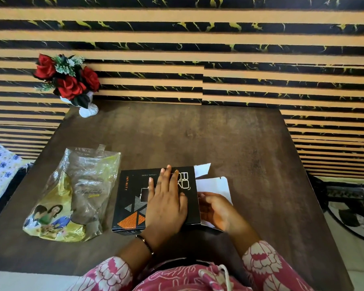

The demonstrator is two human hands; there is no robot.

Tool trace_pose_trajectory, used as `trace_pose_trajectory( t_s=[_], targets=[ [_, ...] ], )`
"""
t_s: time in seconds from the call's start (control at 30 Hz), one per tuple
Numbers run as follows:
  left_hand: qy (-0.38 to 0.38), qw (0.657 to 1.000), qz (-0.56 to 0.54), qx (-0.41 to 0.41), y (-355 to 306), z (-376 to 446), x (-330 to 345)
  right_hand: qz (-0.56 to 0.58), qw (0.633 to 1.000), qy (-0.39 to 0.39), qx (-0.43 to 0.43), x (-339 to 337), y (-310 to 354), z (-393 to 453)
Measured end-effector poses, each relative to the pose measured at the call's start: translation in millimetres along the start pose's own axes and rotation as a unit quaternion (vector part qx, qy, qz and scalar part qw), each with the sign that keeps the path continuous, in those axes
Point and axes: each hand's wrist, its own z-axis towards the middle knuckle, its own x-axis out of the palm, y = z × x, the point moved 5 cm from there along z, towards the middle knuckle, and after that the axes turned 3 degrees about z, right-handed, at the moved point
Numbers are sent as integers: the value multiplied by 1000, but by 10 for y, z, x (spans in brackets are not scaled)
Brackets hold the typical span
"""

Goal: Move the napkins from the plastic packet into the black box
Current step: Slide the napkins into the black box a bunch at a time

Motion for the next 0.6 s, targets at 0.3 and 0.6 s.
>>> trace_pose_trajectory(
  t_s=[0.3, 0.6],
  targets=[
    [22, 999, -2, 29, 74, 14, -23, -22, 998, 51, -10, 211, 4, -31],
    [26, 996, 6, 87, 142, 144, -74, -26, 998, -28, -48, 39, 4, -78]
  ],
)
